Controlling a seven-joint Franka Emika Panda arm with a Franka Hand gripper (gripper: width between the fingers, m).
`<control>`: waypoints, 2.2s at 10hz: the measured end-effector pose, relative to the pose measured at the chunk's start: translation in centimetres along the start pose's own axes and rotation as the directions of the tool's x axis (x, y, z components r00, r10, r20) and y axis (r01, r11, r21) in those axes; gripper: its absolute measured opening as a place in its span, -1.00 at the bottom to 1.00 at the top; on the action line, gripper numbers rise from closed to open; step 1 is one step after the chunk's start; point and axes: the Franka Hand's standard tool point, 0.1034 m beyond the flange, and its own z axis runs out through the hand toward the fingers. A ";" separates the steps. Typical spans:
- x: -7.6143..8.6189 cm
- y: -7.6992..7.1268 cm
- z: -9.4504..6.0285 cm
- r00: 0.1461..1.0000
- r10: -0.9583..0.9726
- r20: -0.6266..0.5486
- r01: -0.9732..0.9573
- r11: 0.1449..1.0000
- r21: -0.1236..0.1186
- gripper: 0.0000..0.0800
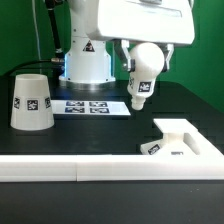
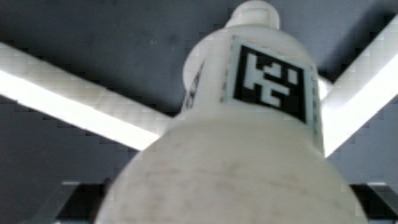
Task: Assemble lamp
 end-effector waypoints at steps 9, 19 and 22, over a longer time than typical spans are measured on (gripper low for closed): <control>4.5 0.8 -0.2 0.993 0.020 -0.113 -0.024 0.999 -0.039 0.44; 5.9 -0.4 1.6 0.989 0.021 -0.146 -0.027 0.999 -0.039 0.44; 5.9 -1.8 2.3 0.990 0.006 -0.139 -0.010 1.000 -0.028 0.44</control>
Offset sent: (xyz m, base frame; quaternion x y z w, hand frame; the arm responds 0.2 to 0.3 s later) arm 0.0000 0.0000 0.0000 0.0000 0.0000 0.0000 1.0000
